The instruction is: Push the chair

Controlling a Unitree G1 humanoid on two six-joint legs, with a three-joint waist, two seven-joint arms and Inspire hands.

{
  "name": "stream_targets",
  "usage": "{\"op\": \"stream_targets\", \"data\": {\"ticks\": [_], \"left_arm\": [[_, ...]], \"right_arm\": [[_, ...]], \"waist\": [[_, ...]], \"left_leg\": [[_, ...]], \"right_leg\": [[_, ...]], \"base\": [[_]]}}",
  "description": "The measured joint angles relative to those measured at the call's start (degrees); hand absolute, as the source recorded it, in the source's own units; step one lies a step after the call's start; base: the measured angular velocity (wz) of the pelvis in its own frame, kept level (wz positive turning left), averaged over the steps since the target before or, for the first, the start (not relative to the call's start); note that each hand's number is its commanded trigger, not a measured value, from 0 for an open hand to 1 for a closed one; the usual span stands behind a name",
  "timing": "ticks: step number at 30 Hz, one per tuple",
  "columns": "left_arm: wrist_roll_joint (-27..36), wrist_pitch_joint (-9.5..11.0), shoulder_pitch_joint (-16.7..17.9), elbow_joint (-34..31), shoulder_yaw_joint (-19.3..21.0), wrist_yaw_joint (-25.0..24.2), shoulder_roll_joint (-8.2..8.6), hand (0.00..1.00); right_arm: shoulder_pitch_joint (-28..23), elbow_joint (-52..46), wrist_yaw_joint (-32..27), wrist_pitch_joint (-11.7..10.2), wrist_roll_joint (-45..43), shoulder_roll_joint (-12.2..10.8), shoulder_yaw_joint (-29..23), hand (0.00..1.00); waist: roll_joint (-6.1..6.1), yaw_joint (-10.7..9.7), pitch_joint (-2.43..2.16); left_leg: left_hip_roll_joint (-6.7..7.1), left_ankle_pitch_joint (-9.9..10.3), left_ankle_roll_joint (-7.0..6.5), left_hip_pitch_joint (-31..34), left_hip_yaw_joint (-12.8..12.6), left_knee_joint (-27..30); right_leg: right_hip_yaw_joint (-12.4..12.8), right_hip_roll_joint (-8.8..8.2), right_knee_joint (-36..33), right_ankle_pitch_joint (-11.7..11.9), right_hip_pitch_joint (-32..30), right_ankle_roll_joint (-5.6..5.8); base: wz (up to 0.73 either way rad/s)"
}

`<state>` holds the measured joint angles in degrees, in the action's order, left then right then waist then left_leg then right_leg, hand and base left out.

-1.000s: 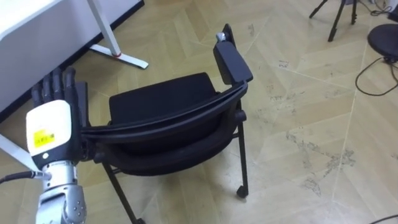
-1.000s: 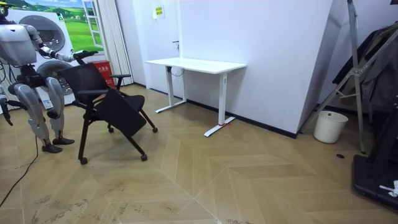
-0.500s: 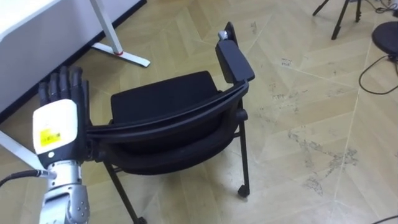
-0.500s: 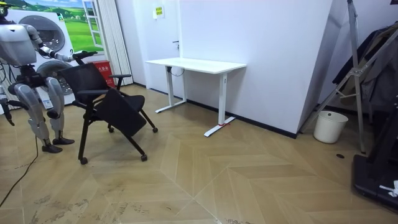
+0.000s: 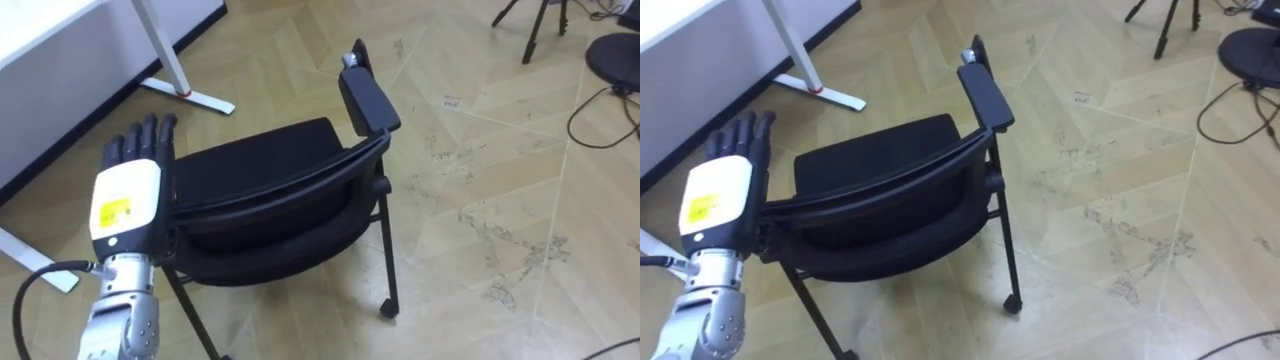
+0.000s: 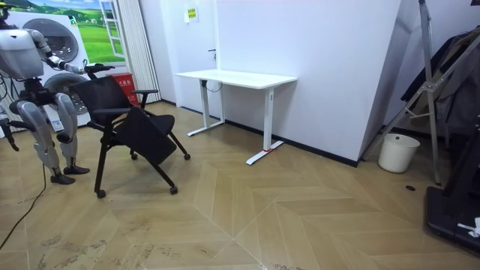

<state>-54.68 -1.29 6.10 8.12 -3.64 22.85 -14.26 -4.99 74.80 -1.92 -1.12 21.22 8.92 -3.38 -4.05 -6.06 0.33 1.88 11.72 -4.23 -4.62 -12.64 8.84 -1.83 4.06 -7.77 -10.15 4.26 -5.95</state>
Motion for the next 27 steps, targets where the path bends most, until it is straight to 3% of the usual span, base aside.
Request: {"op": "stream_targets", "data": {"ticks": [7,15,17,21,27], "left_arm": [[0.0,-0.1,-1.6,-0.3,-2.6,-2.8,-0.12,0.00],[1.1,-1.2,-2.0,0.3,-5.9,-5.2,-0.24,0.00],[3.5,-1.2,-2.0,3.4,-6.9,-5.1,-0.24,0.00],[5.6,-1.1,-2.1,5.6,-7.1,-5.3,-0.26,0.00],[5.6,-1.1,-3.0,9.5,-6.5,-4.9,-0.51,0.00]], "right_arm": [[0.7,0.6,0.0,0.8,1.0,0.0,2.1,0.00],[0.9,0.5,0.0,1.2,1.4,0.2,2.5,0.00],[1.0,0.6,0.1,1.2,1.3,0.4,2.8,0.00],[1.1,0.3,-0.1,1.3,0.9,0.9,2.7,0.00],[1.3,0.1,-1.7,1.3,0.9,0.9,2.1,0.00]], "waist": [[0.57,0.0,0.45],[0.59,-0.4,0.45],[0.58,-0.6,0.46],[-0.11,-0.9,-0.13],[-0.16,-1.9,-0.04]], "left_leg": [[0.01,0.0,0.00,0.2,0.0,-0.1],[0.01,0.0,0.00,-0.2,0.0,-0.1],[-0.05,0.0,0.00,-1.0,-0.7,-0.2],[-0.14,0.0,0.00,-1.4,-1.6,-0.2],[-0.19,0.0,0.00,-2.9,-1.7,-0.3]], "right_leg": [[0.2,0.02,0.0,0.0,-0.3,0.00],[1.1,0.05,-0.1,0.0,0.2,-0.02],[1.7,0.10,-0.1,0.0,0.7,-0.03],[2.3,0.15,-0.4,0.0,0.7,-0.02],[3.3,0.35,-0.8,-0.3,1.6,-0.21]], "base": [[0.00],[-0.06],[-0.13],[-0.10],[-0.09]]}}
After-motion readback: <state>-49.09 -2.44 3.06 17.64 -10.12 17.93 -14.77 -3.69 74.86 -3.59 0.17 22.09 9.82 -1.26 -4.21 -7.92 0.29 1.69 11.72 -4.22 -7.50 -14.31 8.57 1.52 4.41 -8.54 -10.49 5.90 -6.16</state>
